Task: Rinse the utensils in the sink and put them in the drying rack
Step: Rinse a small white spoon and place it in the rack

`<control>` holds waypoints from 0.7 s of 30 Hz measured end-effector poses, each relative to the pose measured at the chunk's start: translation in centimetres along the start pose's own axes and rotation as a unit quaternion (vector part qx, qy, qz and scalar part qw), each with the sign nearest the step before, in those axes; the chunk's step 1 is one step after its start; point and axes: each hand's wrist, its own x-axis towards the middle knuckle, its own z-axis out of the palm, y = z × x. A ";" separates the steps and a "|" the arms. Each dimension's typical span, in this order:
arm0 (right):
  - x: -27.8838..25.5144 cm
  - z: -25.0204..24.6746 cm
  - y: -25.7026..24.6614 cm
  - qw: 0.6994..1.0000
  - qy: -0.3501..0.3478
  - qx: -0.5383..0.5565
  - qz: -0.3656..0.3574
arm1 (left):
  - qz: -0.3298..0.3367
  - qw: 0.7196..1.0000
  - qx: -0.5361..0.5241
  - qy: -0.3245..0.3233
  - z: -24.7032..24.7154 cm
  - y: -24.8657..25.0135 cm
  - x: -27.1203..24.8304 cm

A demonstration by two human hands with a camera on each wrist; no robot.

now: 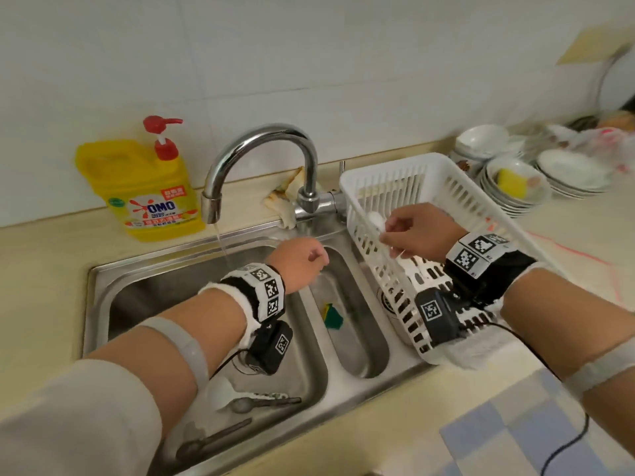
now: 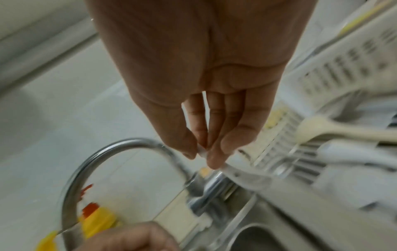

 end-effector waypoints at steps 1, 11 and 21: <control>-0.4 -1.2 1.2 1.000 -0.001 -0.020 0.014 | 0.013 0.999 0.036 -0.008 0.2 0.7 0.1; -2.8 -6.5 11.4 0.968 -0.141 -0.006 0.206 | 0.052 0.986 0.138 -0.081 5.9 6.1 2.8; 1.5 -2.3 14.9 0.914 -0.312 0.053 0.256 | 0.030 0.982 0.160 -0.099 7.2 5.5 5.7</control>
